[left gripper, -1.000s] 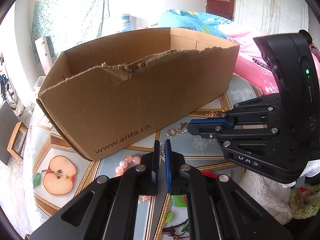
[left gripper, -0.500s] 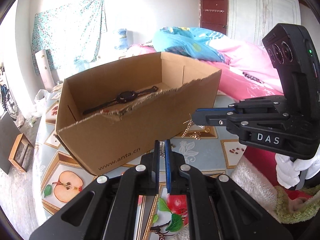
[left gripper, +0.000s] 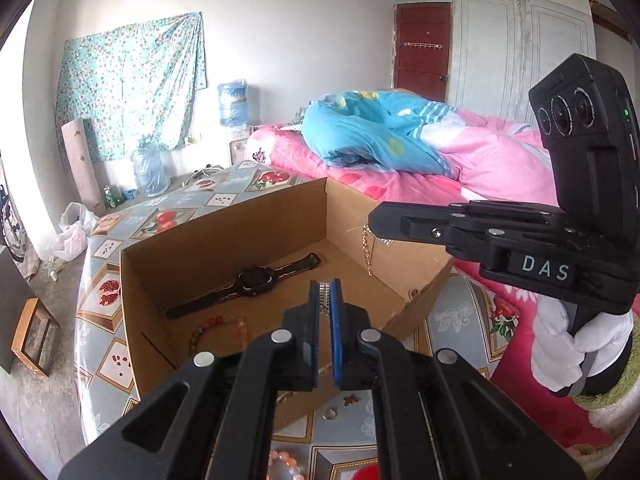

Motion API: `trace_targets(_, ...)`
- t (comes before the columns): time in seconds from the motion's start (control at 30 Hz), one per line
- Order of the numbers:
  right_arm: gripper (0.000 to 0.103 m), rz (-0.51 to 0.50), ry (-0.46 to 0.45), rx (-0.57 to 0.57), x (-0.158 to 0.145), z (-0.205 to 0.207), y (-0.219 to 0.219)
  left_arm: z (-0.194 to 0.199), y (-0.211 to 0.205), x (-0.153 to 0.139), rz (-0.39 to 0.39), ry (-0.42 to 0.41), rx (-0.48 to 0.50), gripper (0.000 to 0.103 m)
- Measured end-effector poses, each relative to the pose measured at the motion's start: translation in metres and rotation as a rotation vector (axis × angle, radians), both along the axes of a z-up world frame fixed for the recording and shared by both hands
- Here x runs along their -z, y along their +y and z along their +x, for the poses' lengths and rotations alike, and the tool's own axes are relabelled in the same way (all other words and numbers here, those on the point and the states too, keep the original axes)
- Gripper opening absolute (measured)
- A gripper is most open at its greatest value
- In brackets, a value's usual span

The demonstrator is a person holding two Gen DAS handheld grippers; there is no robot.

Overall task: Organize jewelry
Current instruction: 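Open the left tool to drop the keychain into the box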

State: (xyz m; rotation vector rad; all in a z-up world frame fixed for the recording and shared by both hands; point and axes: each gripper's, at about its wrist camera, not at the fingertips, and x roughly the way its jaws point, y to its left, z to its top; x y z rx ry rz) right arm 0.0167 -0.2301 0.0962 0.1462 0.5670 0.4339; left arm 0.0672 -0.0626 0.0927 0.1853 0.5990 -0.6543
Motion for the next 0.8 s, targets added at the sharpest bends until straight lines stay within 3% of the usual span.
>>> trace_targets(0.23,0.005,-0.037,0.148,0.025,0.037,0.06,-0.001,0.067,-0.019,0.025,0.07,0.085,-0.078,0.005)
trace_targets(0.4,0.01,-0.04,0.146,0.039,0.037,0.061,-0.006,0.086,-0.02,0.034,0.059,0.122,-0.12,0.018)
trace_targets(0.6,0.011,0.006,0.073,0.055,0.017,0.03,-0.021,0.07,-0.001,0.019,-0.007,0.078,-0.149,0.023)
trace_targets(0.8,0.016,0.063,0.027,0.025,0.017,-0.023,-0.033,0.003,0.03,0.009,-0.06,-0.02,-0.069,0.023)
